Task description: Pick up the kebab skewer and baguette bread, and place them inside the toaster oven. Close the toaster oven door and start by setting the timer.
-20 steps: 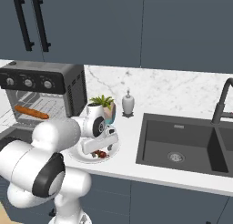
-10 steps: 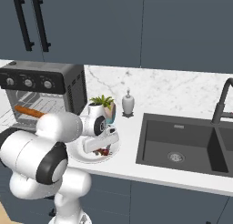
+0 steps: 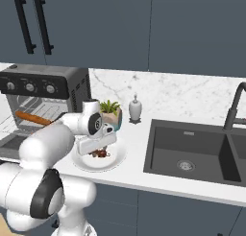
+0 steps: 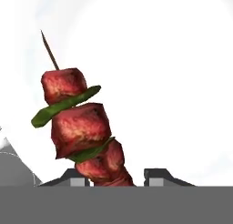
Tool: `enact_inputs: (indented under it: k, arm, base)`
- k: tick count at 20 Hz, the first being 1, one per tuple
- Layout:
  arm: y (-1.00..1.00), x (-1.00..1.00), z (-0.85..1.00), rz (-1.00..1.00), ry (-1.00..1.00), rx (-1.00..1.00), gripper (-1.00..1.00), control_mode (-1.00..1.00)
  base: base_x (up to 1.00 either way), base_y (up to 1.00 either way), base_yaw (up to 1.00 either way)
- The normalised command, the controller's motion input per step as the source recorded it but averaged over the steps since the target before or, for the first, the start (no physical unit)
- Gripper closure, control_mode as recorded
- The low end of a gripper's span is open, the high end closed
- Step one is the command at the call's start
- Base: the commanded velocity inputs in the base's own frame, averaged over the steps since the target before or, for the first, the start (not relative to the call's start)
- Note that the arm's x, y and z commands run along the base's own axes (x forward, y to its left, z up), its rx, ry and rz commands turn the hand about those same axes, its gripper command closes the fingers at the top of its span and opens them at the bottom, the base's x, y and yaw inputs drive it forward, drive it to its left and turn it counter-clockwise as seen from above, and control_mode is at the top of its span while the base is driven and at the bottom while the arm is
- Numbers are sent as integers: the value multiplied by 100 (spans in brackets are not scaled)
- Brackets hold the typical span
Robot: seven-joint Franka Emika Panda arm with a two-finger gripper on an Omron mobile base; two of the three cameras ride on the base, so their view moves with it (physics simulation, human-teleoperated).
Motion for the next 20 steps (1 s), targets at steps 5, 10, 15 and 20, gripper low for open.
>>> enact_inputs:
  k: [5,10,15,20]
  arm:
    - [98,-78,100,12,-7,1,100,-100]
    - [100,-36,75,9,-10,3,100,-100]
    - [100,9,55,9,-9,5,100,-100]
    - [94,36,30,7,-8,9,100,-100]
  base:
    - [0,0,0]
    - [0,0,0]
    - [0,0,0]
    - [0,0,0]
